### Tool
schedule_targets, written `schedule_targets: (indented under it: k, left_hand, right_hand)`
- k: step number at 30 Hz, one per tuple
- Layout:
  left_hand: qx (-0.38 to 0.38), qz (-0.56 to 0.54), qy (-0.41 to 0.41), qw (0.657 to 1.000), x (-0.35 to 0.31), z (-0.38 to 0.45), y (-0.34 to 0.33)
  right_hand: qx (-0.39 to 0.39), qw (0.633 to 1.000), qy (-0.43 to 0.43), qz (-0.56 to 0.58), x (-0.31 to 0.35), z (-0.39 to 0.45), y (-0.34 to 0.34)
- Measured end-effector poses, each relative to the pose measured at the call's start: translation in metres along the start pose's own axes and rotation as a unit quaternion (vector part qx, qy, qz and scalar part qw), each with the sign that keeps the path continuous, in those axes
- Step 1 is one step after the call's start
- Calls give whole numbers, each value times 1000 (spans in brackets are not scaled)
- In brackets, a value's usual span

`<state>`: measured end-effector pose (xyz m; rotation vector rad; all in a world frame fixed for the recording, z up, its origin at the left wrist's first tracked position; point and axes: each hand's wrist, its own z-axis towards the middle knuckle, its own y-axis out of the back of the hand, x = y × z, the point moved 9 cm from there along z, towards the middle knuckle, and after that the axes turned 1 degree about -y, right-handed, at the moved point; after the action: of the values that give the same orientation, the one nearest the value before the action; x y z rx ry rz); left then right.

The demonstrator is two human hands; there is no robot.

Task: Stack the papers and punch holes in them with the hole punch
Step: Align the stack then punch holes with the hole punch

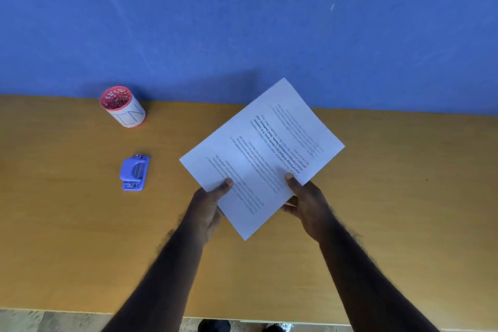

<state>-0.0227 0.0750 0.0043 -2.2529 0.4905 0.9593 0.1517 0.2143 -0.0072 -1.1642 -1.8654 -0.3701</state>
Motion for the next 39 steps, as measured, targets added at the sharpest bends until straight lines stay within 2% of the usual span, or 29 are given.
schedule_targets:
  k: [4,8,10,14,17,25,30,39]
  left_hand:
    - [3,-6,26,1000,12,-4,-2]
    - [-6,-3,18,1000,-20,10,24]
    - [14,56,15,998,-42,15,31]
    - [113,209,12,971,-66,16,6]
    - [143,257,-16,956,-82,15,-14]
    - [138,248,-142,948,-112,10,-33]
    - [113,311,-128,935,-89,10,-23]
    - [77,314,-130,937,-84,4,-22]
  right_hand:
    - [-64,997,35,17,14,1,10]
    - [-66,997,39,-30,30,1,24]
    - [-48,996,47,-54,40,0,25]
    - [4,994,85,-74,64,-8,14]
    - [35,989,119,-76,79,-15,2]
    - [60,975,184,-105,93,-24,-12]
    - [5,985,126,-118,61,-8,3]
    - [0,983,121,-135,55,-1,11]
